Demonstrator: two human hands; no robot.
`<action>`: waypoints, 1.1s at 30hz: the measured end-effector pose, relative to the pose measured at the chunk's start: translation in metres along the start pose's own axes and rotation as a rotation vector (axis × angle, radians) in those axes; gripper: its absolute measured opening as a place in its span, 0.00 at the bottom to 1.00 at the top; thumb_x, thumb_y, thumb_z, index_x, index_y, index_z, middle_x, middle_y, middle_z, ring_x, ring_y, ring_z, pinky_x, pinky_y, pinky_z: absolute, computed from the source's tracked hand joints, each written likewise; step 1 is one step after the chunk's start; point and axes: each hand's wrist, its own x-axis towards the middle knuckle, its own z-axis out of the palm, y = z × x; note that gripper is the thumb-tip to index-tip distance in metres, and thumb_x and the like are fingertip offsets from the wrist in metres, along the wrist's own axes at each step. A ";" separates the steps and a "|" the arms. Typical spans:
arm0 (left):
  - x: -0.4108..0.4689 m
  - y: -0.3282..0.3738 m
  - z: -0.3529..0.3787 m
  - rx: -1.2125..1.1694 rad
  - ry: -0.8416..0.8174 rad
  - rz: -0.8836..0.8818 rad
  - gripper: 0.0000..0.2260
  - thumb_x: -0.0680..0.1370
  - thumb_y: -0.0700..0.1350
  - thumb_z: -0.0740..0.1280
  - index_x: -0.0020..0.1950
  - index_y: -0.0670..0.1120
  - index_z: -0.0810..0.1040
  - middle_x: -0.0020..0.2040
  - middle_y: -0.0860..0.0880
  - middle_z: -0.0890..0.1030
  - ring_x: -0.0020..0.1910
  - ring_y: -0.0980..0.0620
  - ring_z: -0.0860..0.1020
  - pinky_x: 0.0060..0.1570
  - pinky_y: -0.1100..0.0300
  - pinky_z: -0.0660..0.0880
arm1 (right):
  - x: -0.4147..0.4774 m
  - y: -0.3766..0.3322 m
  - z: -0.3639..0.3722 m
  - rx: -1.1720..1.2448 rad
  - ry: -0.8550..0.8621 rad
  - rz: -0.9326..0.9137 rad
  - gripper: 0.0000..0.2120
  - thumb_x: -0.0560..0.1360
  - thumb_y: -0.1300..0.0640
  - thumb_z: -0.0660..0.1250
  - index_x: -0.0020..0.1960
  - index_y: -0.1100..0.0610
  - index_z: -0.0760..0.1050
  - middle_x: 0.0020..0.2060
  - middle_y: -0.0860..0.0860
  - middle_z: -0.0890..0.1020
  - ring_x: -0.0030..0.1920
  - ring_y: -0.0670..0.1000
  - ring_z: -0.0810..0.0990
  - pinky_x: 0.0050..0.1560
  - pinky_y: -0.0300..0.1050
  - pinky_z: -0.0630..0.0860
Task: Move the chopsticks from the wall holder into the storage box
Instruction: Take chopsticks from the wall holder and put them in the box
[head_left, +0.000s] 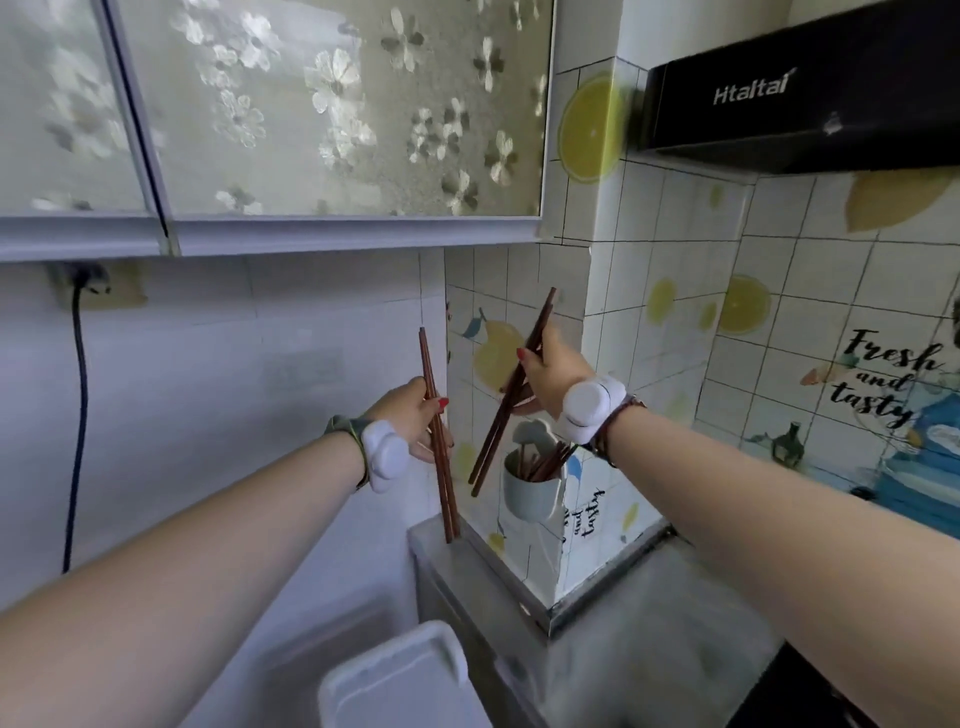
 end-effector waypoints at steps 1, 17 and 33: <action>-0.009 -0.017 0.009 -0.020 0.011 -0.037 0.08 0.82 0.45 0.56 0.57 0.41 0.65 0.50 0.31 0.81 0.52 0.32 0.81 0.54 0.36 0.77 | -0.011 0.010 0.008 0.060 -0.053 0.064 0.07 0.81 0.58 0.55 0.58 0.58 0.63 0.48 0.62 0.83 0.46 0.63 0.84 0.46 0.63 0.81; -0.097 -0.249 0.144 -0.379 -0.144 -0.872 0.18 0.82 0.41 0.53 0.34 0.40 0.71 0.34 0.37 0.80 0.46 0.36 0.77 0.64 0.46 0.70 | -0.125 0.224 0.143 -0.103 -0.785 0.415 0.19 0.75 0.67 0.65 0.65 0.68 0.68 0.53 0.63 0.82 0.33 0.50 0.81 0.34 0.46 0.82; -0.193 -0.410 0.280 -0.353 -0.356 -1.084 0.03 0.78 0.33 0.63 0.47 0.39 0.74 0.38 0.40 0.80 0.31 0.46 0.81 0.30 0.55 0.82 | -0.280 0.438 0.225 -0.007 -1.200 1.154 0.18 0.77 0.67 0.64 0.66 0.62 0.67 0.39 0.58 0.85 0.41 0.60 0.84 0.43 0.58 0.83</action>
